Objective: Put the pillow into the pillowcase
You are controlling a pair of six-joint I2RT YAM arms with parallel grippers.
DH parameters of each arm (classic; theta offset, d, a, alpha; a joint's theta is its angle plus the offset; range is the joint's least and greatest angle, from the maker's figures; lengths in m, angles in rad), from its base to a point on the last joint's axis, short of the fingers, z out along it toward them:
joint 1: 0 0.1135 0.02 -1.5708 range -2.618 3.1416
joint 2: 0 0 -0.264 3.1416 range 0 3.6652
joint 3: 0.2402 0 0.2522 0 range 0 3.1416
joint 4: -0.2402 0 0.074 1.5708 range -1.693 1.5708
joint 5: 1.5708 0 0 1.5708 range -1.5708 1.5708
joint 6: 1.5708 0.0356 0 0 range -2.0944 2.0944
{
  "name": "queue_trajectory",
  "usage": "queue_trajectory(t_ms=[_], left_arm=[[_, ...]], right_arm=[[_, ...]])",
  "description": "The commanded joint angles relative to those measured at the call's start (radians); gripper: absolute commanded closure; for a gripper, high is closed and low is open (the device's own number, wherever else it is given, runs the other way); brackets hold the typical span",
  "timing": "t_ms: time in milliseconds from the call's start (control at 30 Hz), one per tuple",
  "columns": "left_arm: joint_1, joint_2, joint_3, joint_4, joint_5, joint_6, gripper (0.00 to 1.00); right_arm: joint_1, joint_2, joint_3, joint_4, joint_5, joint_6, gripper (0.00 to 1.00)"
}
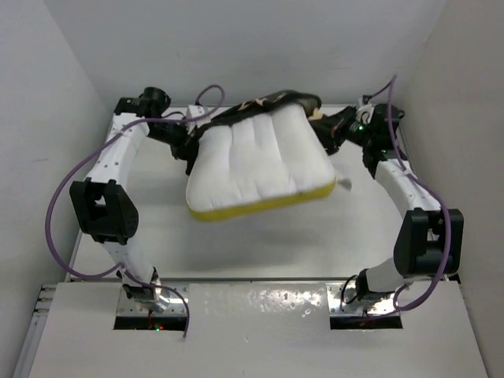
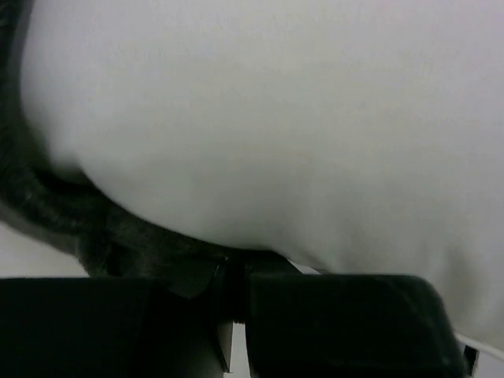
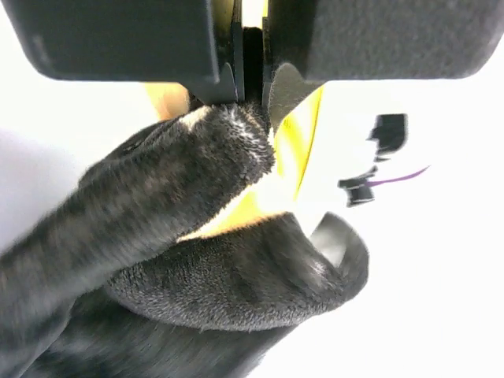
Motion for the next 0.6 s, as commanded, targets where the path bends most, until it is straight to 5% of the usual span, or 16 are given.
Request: queue_trajectory(t_ms=[0, 167, 300, 400, 567], left_arm=[[0.07, 0.075, 0.114, 0.037, 0.098, -0.16, 1.0], [0.191, 0.227, 0.389, -0.035, 0.107, -0.289, 1.0], [0.229, 0.231, 0.62, 0.031, 0.032, -0.39, 1.0], [0.234, 0.061, 0.484, 0.287, 0.006, -0.461, 1.0], [0.236, -0.119, 0.393, 0.492, -0.043, -0.507, 1.0]], right_arm=[[-0.07, 0.041, 0.05, 0.114, -0.124, 0.247, 1.0], [-0.113, 0.051, -0.018, 0.391, -0.095, 0.523, 1.0], [-0.118, 0.045, 0.164, 0.182, -0.087, 0.387, 1.0], [-0.114, 0.022, 0.301, 0.043, -0.062, 0.249, 1.0], [-0.125, -0.05, 0.266, 0.089, -0.05, 0.276, 1.0]])
